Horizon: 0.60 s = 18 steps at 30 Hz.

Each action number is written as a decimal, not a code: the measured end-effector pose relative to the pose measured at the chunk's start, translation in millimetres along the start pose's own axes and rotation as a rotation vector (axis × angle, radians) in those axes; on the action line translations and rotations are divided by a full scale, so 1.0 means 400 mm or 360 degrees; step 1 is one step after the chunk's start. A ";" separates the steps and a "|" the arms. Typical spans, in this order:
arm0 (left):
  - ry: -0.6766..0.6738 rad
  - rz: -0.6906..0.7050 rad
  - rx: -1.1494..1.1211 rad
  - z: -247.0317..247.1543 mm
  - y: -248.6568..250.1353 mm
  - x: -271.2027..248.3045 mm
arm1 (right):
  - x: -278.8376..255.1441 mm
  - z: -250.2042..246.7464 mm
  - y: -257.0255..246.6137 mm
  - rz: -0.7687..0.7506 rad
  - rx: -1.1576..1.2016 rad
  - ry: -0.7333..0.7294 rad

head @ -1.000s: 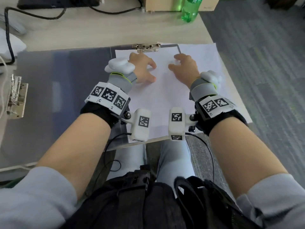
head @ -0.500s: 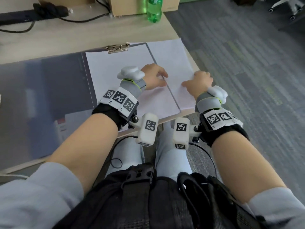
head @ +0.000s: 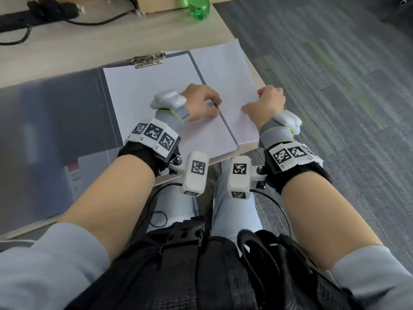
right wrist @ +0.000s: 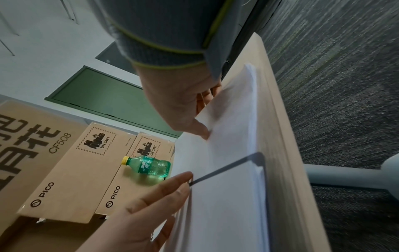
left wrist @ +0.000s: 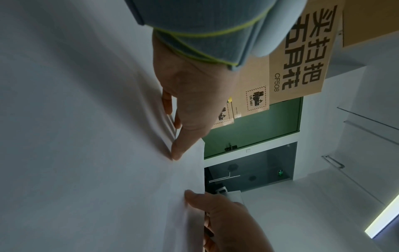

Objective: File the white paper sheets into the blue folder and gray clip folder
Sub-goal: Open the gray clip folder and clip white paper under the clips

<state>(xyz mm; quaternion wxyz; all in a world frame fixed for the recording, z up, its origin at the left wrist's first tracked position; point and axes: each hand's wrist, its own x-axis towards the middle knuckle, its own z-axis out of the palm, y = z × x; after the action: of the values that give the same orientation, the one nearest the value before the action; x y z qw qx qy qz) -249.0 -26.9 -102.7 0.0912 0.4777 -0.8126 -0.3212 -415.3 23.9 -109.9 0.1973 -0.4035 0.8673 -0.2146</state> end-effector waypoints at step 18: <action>-0.0034 -0.0023 -0.0201 -0.002 -0.025 0.012 | -0.027 -0.022 -0.037 -0.0162 -0.0010 -0.0103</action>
<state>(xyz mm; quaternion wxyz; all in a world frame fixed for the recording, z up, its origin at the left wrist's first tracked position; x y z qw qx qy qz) -243.9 -34.8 -109.0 0.1101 0.4735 -0.7881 -0.3776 -404.2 25.8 -92.9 0.2128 -0.4544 0.8395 -0.2084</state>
